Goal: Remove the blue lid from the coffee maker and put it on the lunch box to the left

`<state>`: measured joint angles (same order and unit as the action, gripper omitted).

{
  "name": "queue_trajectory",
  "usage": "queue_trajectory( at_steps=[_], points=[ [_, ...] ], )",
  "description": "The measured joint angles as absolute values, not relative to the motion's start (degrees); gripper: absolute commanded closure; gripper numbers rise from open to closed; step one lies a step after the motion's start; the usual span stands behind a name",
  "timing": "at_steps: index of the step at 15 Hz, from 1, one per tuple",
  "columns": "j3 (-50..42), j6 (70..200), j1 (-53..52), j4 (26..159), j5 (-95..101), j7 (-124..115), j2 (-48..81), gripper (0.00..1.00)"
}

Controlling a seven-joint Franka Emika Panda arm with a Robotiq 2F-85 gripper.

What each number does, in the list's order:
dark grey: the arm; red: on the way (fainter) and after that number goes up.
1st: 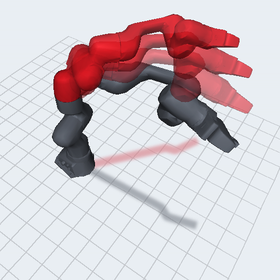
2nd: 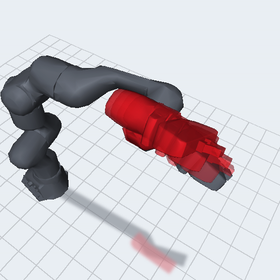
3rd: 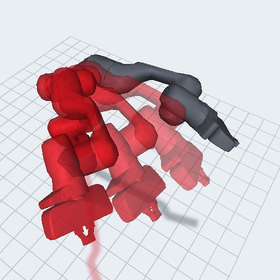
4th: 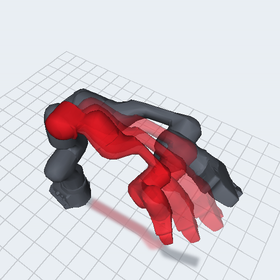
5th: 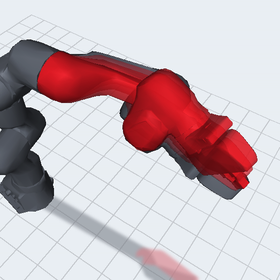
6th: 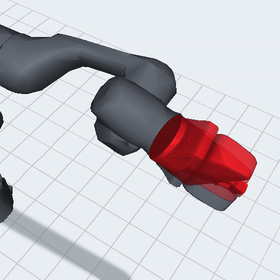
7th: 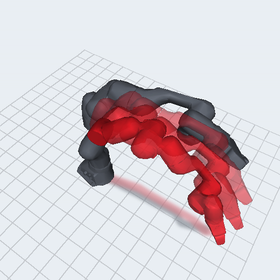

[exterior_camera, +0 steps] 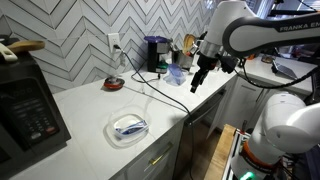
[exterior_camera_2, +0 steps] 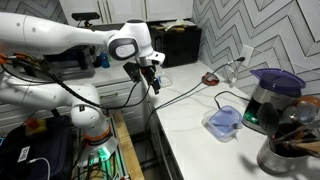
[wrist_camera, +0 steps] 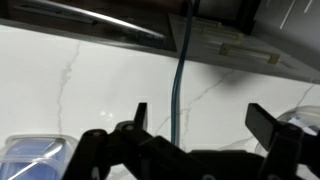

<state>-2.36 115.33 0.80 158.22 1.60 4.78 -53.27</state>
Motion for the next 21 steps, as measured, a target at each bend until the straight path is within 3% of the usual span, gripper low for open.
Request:
queue_trajectory(
  at_steps=[11,21],
  points=[
    [-3.1,127.8,13.3,137.5,1.6,-14.1,-39.7,0.0],
    [-3.1,123.4,20.9,110.1,3.5,-36.0,-17.7,0.0]
  ],
)
